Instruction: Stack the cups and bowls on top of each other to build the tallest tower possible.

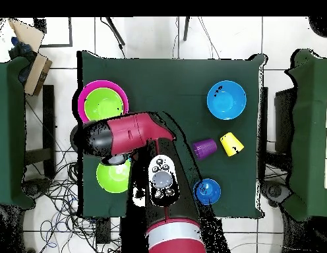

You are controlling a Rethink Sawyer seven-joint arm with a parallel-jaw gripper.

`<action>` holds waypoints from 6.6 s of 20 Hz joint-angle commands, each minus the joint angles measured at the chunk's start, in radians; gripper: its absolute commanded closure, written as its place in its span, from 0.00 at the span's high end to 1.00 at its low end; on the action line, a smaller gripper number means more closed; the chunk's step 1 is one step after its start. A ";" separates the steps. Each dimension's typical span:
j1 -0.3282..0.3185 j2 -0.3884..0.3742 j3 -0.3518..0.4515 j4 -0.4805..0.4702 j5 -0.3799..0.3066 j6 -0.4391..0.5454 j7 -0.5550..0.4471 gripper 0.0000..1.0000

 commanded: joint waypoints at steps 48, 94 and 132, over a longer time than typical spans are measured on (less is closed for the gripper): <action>-0.004 0.036 -0.011 0.086 -0.091 -0.107 0.024 0.00; 0.087 0.031 -0.047 0.097 -0.108 -0.118 0.062 0.00; 0.129 0.051 -0.081 0.092 -0.094 -0.152 0.093 0.00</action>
